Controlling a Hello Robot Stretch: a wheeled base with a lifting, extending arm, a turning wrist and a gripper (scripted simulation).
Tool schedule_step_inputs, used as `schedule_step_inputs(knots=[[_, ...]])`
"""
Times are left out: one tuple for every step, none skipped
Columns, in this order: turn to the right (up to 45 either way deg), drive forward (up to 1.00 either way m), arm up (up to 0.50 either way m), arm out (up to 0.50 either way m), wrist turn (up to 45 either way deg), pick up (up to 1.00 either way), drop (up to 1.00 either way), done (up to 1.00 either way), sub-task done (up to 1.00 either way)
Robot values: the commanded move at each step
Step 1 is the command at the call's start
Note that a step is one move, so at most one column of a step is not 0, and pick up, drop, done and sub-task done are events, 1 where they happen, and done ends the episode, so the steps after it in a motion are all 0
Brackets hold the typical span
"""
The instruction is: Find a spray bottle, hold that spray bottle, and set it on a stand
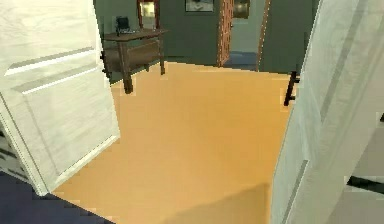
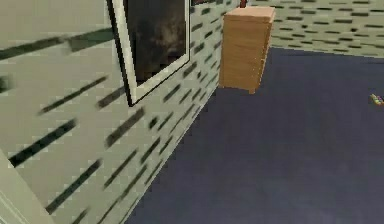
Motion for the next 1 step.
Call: schedule_step_inputs(knots=[[0.0,0.60,0.00,0.00,0.0,0.00,0.00,0.00,0.00]])
